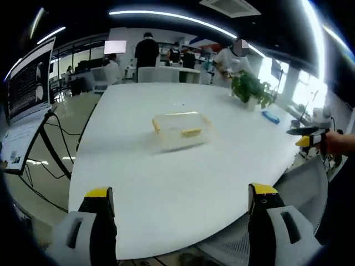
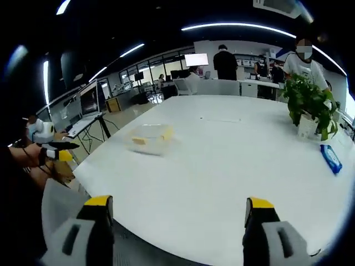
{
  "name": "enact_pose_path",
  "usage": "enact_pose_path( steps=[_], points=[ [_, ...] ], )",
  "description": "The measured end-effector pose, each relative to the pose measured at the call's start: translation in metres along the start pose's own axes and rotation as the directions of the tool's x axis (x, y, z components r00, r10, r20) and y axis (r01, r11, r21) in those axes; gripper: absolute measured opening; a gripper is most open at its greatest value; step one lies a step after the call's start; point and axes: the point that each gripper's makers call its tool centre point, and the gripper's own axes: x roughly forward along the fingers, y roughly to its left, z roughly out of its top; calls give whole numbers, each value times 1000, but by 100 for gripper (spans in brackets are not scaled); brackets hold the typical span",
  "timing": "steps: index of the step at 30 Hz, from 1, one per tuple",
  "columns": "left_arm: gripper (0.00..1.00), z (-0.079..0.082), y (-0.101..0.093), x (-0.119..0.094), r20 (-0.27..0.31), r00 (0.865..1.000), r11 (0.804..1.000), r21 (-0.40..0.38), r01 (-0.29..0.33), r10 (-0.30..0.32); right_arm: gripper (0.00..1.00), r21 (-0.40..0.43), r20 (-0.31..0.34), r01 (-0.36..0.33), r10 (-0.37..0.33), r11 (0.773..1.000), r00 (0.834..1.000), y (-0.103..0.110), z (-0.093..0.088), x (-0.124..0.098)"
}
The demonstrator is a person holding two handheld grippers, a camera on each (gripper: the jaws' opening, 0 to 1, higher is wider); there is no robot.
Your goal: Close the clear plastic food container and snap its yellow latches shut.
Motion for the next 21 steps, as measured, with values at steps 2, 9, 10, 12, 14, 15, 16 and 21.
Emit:
enact_pose_path(
  steps=[2, 9, 10, 12, 14, 15, 16, 21],
  points=[
    [99, -4, -1, -2, -2, 1000, 1000, -7, -5, 5, 100, 16, -3, -5, 5, 1000, 1000, 3, -4, -1],
    [99, -12, 0, -3, -12, 1000, 1000, -25, 3, -3, 100, 9, -48, -13, 14, 1000, 999, 8, -20, 5],
    [99, -13, 1, -3, -8, 1000, 999, -32, 4, -4, 100, 24, -42, -16, 17, 1000, 999, 10, -19, 5],
    [99, -16, 2, -2, -11, 1000, 999, -40, 3, -4, 100, 33, -47, -15, 17, 999, 999, 11, -20, 7],
    [99, -19, 3, -2, -20, 1000, 999, -44, 0, -1, 100, 39, -50, -18, 20, 999, 999, 13, -20, 8],
    [99, -20, 3, -1, -20, 1000, 999, -47, 2, -3, 100, 40, -50, -19, 21, 999, 999, 13, -20, 8],
    [99, -20, 3, -1, -19, 1000, 999, -49, 3, -4, 100, 40, -50, -21, 23, 999, 998, 14, -20, 8],
    [99, -21, 5, 0, -19, 1000, 999, -55, 0, -1, 100, 48, -70, -18, 21, 999, 997, 9, -24, 9]
  ],
)
